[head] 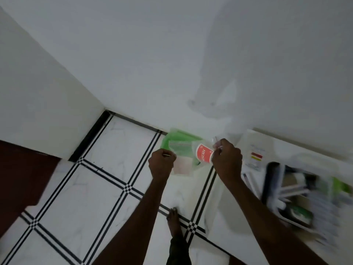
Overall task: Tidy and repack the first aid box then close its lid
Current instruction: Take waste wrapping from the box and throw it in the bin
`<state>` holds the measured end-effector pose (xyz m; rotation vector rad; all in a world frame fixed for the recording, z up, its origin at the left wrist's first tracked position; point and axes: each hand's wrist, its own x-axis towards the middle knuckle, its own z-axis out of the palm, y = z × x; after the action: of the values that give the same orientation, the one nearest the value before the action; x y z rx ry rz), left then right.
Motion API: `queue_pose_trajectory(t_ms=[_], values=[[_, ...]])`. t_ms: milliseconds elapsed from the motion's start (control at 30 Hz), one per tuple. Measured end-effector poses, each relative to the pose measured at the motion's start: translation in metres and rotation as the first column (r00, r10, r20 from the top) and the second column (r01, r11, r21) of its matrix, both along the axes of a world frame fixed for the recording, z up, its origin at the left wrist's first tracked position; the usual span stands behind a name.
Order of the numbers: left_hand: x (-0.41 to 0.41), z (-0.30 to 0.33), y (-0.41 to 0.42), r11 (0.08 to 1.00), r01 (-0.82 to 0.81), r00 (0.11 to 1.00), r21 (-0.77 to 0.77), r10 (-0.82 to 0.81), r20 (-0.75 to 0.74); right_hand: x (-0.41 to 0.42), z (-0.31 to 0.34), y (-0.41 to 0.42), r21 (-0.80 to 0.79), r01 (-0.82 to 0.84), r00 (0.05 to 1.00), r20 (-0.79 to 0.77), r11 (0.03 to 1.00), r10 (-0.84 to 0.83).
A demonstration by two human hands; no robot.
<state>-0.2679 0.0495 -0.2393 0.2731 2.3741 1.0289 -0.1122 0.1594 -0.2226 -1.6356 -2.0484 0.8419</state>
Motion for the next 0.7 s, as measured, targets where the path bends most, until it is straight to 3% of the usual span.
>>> queue_pose_trajectory(t_ms=[267, 533, 600, 700], values=[[-0.141, -0.158, 0.029, 0.996, 0.014, 0.997, -0.085, -0.007, 0.076, -0.168, -0.167, 0.011, -0.127, -0.031, 0.991, 0.128, 0.991, 0.047], [-0.205, -0.367, 0.063, 0.997, 0.033, 0.95, -0.067, -0.011, 0.312, -0.255, -0.339, 0.034, -0.328, 0.097, 0.989, 0.14, 0.94, -0.053], [-0.205, -0.383, 0.074, 0.998, 0.033, 0.914, -0.046, -0.011, 0.406, -0.261, -0.378, 0.043, -0.437, 0.099, 0.985, 0.173, 0.894, -0.025], [-0.201, -0.414, 0.087, 0.999, -0.035, 0.75, 0.016, 0.016, 0.661, -0.265, -0.426, 0.055, -0.588, 0.058, 0.99, 0.138, 0.807, 0.03]])
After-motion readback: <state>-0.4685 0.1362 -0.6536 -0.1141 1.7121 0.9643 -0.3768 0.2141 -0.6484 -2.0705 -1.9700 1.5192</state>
